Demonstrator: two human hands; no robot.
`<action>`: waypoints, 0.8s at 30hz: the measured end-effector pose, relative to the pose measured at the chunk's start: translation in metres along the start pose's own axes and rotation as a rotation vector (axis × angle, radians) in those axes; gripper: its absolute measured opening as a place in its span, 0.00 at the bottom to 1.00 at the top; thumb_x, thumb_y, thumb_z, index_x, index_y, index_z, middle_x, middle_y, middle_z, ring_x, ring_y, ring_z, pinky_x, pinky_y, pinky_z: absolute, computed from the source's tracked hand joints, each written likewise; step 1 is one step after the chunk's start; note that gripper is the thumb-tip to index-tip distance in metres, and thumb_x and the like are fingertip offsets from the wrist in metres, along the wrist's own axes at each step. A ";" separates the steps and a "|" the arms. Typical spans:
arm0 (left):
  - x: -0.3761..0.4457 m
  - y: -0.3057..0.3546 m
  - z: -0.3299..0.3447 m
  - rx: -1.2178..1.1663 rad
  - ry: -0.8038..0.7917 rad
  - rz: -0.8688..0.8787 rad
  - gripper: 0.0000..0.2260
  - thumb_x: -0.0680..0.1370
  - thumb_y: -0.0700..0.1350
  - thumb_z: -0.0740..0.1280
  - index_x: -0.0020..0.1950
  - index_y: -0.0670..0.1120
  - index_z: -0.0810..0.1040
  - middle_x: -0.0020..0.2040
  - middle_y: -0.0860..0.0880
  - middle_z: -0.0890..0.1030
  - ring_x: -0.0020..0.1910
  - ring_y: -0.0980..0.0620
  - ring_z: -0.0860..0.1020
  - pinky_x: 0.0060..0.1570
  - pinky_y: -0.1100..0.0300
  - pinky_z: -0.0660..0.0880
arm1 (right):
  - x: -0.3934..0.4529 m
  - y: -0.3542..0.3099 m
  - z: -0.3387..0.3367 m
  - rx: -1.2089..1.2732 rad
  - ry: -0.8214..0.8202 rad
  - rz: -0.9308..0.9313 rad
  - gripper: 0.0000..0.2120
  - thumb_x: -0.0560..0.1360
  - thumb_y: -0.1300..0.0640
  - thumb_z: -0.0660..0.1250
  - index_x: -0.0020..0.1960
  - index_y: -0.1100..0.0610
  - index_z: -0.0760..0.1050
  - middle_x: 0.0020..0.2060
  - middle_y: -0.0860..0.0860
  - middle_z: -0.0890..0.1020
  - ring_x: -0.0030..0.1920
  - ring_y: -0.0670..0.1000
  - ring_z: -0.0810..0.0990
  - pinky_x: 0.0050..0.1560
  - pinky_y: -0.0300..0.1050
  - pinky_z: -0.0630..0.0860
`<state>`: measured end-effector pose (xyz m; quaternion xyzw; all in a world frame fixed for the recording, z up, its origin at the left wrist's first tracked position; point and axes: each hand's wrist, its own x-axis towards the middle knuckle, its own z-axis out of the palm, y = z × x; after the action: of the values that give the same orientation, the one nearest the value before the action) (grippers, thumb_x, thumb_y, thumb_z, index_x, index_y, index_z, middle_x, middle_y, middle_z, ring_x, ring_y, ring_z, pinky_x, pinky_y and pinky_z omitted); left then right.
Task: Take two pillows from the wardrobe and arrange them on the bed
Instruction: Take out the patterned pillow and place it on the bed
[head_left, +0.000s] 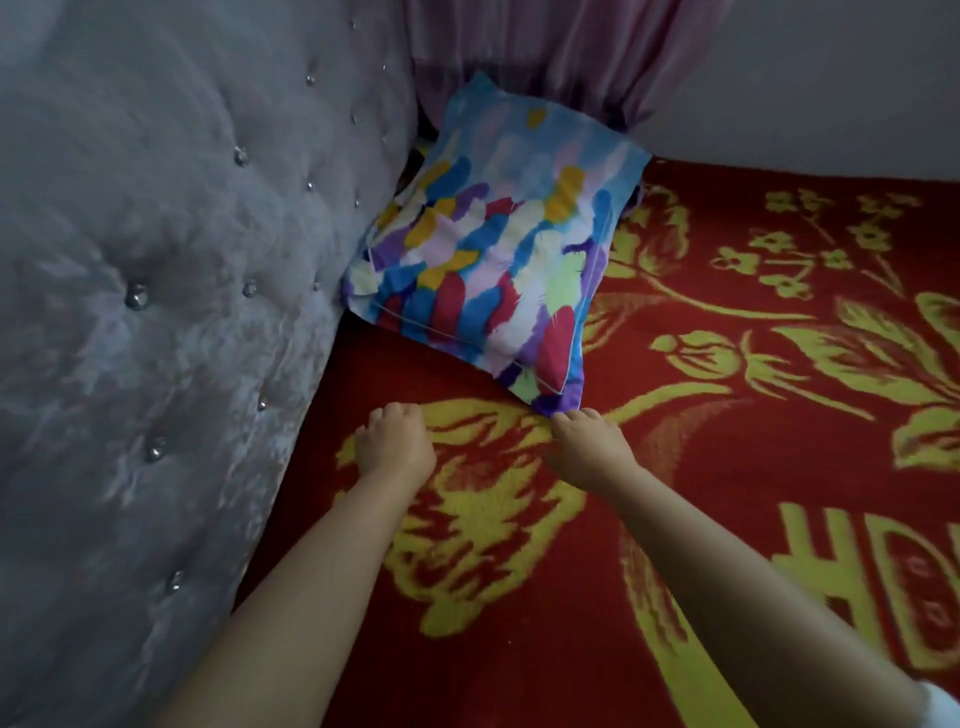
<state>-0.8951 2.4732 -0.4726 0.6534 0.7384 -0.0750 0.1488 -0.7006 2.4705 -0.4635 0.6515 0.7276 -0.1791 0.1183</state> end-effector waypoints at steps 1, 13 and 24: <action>0.004 -0.007 0.013 -0.017 0.009 -0.008 0.15 0.80 0.40 0.56 0.66 0.41 0.67 0.65 0.42 0.72 0.65 0.43 0.68 0.61 0.50 0.69 | 0.007 -0.003 0.008 -0.002 0.012 -0.004 0.15 0.76 0.51 0.61 0.57 0.61 0.70 0.58 0.57 0.76 0.62 0.58 0.70 0.59 0.52 0.71; 0.132 -0.046 0.160 -0.140 0.065 -0.033 0.24 0.81 0.54 0.54 0.75 0.51 0.54 0.78 0.43 0.48 0.76 0.45 0.45 0.74 0.45 0.48 | 0.162 -0.042 0.091 -0.095 0.244 -0.065 0.26 0.76 0.52 0.63 0.69 0.59 0.60 0.72 0.57 0.62 0.74 0.58 0.53 0.72 0.58 0.55; 0.165 -0.060 0.181 -0.132 0.205 0.036 0.27 0.76 0.56 0.60 0.74 0.53 0.59 0.77 0.43 0.55 0.76 0.45 0.52 0.72 0.42 0.45 | 0.287 -0.069 0.075 -0.216 0.440 -0.088 0.25 0.80 0.63 0.51 0.74 0.59 0.47 0.75 0.62 0.50 0.75 0.62 0.48 0.68 0.74 0.44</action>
<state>-0.9486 2.5653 -0.7008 0.6595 0.7414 0.0437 0.1165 -0.8091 2.6933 -0.6408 0.6259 0.7786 0.0410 0.0181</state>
